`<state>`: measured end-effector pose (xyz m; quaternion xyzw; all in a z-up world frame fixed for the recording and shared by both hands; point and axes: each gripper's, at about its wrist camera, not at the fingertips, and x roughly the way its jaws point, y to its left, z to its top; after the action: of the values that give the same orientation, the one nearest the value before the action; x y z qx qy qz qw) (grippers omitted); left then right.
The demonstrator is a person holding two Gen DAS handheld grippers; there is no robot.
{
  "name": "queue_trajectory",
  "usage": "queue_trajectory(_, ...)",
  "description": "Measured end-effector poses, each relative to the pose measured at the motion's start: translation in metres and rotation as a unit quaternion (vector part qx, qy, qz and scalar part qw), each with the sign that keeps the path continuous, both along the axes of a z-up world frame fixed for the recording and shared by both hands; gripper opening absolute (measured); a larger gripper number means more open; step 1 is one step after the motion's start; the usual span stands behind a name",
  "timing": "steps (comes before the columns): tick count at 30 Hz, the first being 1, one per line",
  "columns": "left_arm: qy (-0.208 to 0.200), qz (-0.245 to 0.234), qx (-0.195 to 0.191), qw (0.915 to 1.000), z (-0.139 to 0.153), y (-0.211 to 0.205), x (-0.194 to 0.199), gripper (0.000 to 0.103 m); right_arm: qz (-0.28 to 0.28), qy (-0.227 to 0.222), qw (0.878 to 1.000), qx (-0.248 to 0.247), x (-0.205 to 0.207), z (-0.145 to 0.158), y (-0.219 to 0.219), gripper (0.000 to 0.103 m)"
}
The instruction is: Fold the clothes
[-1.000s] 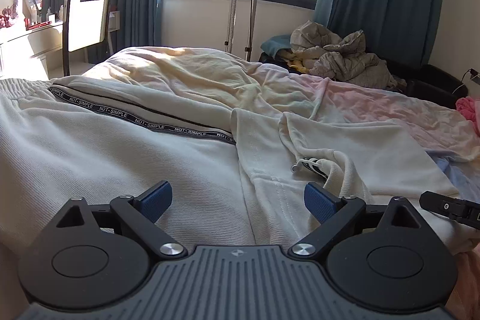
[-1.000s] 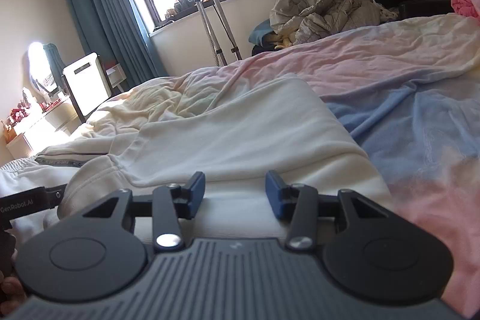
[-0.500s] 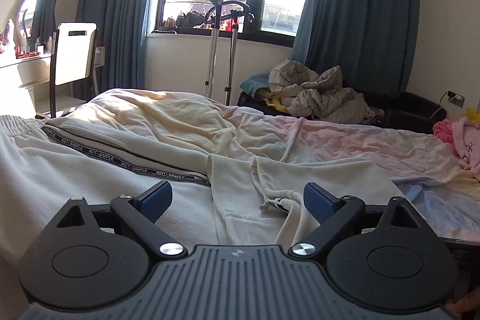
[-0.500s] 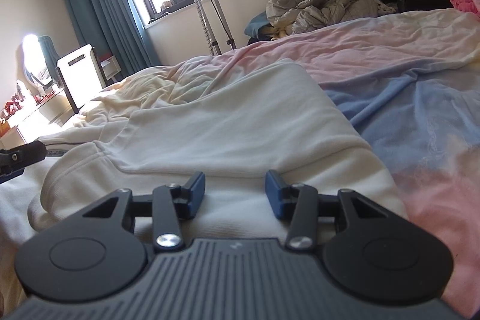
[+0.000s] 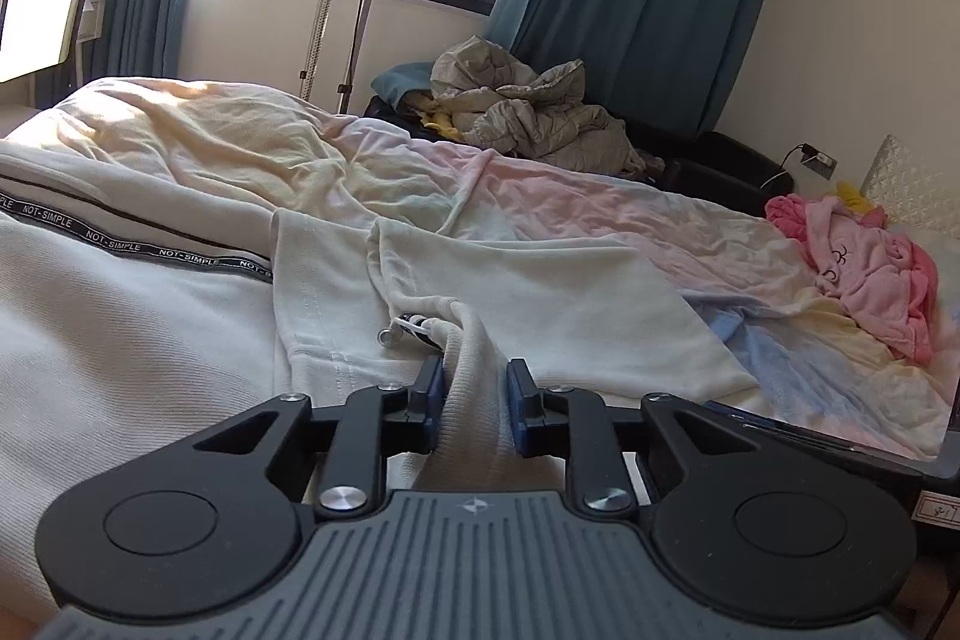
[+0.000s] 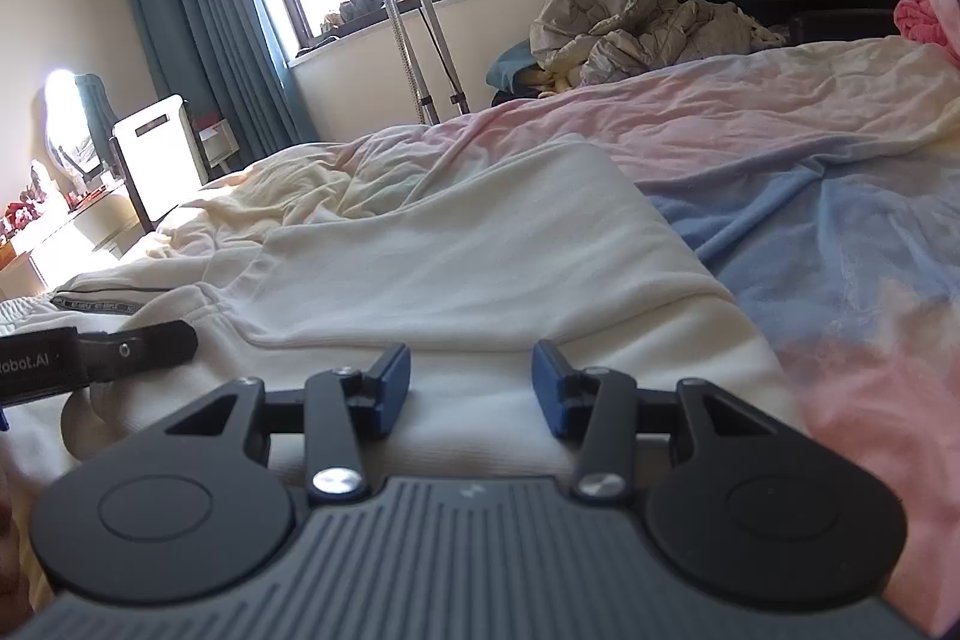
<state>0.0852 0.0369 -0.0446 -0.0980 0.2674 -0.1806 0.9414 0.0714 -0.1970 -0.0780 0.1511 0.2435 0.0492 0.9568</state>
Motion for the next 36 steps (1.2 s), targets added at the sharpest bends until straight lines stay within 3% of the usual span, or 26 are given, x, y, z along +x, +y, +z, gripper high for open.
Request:
queue_trajectory(2, -0.003, 0.009, -0.018, 0.9998, 0.007, 0.006, -0.006, 0.021, -0.001, -0.008, 1.000, 0.001, 0.000, 0.002, 0.001, 0.046)
queue_trajectory(6, 0.005, 0.021, -0.002, 0.9998, 0.007, 0.006, -0.009, 0.021, 0.000, -0.028, 1.000, -0.006, -0.001, 0.008, 0.004, 0.046)
queue_trajectory(12, 0.023, 0.032, 0.028, 0.9989, -0.001, 0.001, -0.005, 0.025, 0.005, 0.008, 1.000, -0.020, 0.010, -0.006, 0.008, 0.046)
queue_trajectory(14, 0.001, 0.034, 0.023, 0.9991, 0.005, 0.002, -0.011, 0.025, 0.002, 0.008, 1.000, -0.012, 0.010, -0.005, 0.006, 0.046)
queue_trajectory(15, -0.014, 0.040, 0.021, 0.9989, 0.008, 0.003, -0.014, 0.027, 0.002, 0.008, 1.000, -0.010, 0.010, -0.005, 0.006, 0.046)
queue_trajectory(18, -0.028, 0.052, 0.026, 0.9979, 0.010, 0.004, -0.017, 0.059, 0.001, 0.006, 1.000, -0.009, 0.009, -0.006, 0.006, 0.046)
queue_trajectory(27, -0.005, 0.079, 0.064, 0.9948, -0.001, 0.005, -0.009, 0.061, -0.009, -0.011, 1.000, 0.008, 0.005, -0.001, 0.001, 0.047)
queue_trajectory(30, 0.002, 0.087, 0.076, 0.9932, -0.005, 0.005, -0.006, 0.062, -0.052, -0.033, 0.998, 0.008, 0.000, 0.007, -0.008, 0.047)
queue_trajectory(32, 0.008, 0.093, 0.085, 0.9920, -0.007, 0.006, -0.004, 0.062, -0.097, -0.039, 0.995, 0.004, -0.001, 0.009, -0.019, 0.057)
queue_trajectory(35, 0.015, 0.102, 0.097, 0.9899, -0.011, 0.006, -0.002, 0.062, -0.177, -0.009, 0.984, 0.027, 0.001, 0.002, -0.047, 0.059)
queue_trajectory(36, 0.017, 0.103, 0.096, 0.9899, -0.011, 0.007, -0.001, 0.062, -0.193, 0.011, 0.980, 0.055, 0.003, -0.006, -0.061, 0.060)
